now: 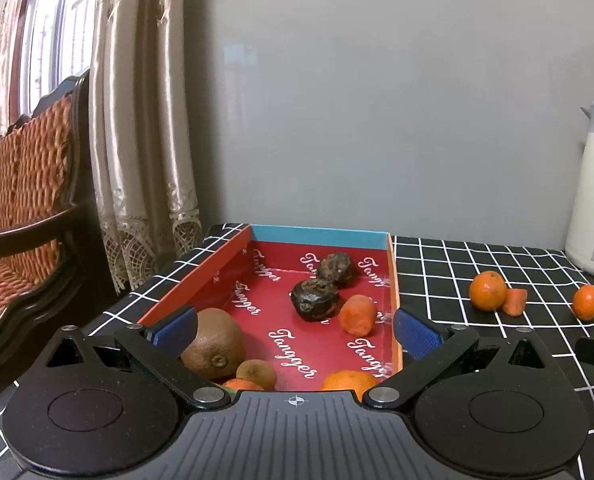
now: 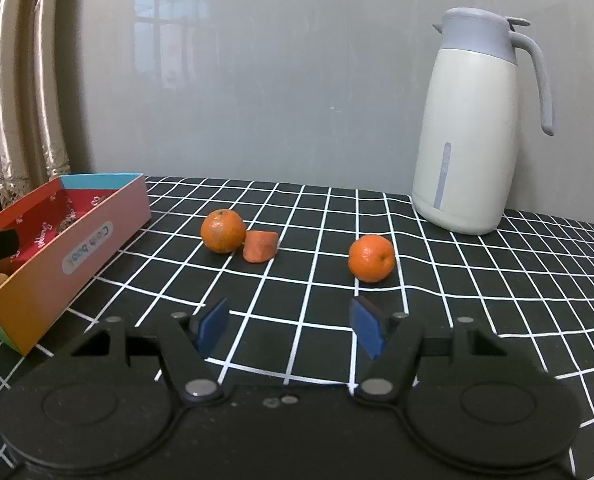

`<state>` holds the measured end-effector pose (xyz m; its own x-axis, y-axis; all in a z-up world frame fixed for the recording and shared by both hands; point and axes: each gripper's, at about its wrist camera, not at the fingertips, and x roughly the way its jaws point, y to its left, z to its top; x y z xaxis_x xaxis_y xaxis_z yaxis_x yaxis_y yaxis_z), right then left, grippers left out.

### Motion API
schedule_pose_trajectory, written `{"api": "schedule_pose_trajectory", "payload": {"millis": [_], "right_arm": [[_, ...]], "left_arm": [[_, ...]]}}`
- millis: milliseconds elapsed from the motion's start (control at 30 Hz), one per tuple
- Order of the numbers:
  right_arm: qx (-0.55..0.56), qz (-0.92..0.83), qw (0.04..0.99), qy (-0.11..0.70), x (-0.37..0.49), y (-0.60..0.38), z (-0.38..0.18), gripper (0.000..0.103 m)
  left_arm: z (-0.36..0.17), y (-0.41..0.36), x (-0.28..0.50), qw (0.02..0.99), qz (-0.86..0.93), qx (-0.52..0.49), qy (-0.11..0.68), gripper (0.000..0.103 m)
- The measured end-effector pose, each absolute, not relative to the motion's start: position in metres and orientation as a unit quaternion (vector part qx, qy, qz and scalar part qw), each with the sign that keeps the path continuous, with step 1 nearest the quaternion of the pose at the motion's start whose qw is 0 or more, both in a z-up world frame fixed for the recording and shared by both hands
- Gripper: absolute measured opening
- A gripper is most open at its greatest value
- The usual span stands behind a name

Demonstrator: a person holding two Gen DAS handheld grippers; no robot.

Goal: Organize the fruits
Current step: 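Move the right gripper around the remaining carrot chunk beside a mandarin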

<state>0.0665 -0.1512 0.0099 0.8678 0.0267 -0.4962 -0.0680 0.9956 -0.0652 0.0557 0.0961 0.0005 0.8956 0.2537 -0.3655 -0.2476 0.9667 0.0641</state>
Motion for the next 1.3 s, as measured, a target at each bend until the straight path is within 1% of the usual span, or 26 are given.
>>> {"api": "schedule_pose_trajectory", "payload": {"millis": [333, 533, 667, 733, 800, 967, 1100, 1300], "right_arm": [[-0.037, 0.009, 0.966, 0.254, 0.086, -0.148, 0.008, 0.065], [-0.041, 0.012, 0.967, 0.251, 0.101, -0.136, 0.007, 0.064], [-0.051, 0.011, 0.967, 0.249, 0.110, -0.127, 0.003, 0.062], [-0.054, 0.005, 0.967, 0.249, 0.115, -0.125, 0.002, 0.061], [-0.051, 0.003, 0.967, 0.251, 0.120, -0.125, 0.001, 0.056], [-0.052, 0.008, 0.966, 0.254, 0.131, -0.121, 0.000, 0.046], [-0.048, 0.010, 0.964, 0.260, 0.145, -0.121, -0.002, 0.043], [-0.048, 0.011, 0.961, 0.272, 0.163, -0.120, -0.007, 0.041]], "left_arm": [[0.004, 0.119, 0.056, 0.972, 0.153, 0.024, 0.178, 0.103], [0.003, 0.153, 0.056, 0.966, 0.183, -0.002, 0.185, 0.103], [0.001, 0.161, 0.058, 0.965, 0.182, -0.009, 0.188, 0.103], [-0.001, 0.161, 0.060, 0.965, 0.178, -0.006, 0.191, 0.103], [-0.003, 0.160, 0.063, 0.965, 0.174, -0.004, 0.196, 0.103], [-0.003, 0.158, 0.066, 0.966, 0.171, -0.009, 0.193, 0.103], [-0.003, 0.161, 0.068, 0.966, 0.174, -0.001, 0.189, 0.103], [-0.006, 0.177, 0.072, 0.962, 0.194, -0.008, 0.193, 0.103]]}}
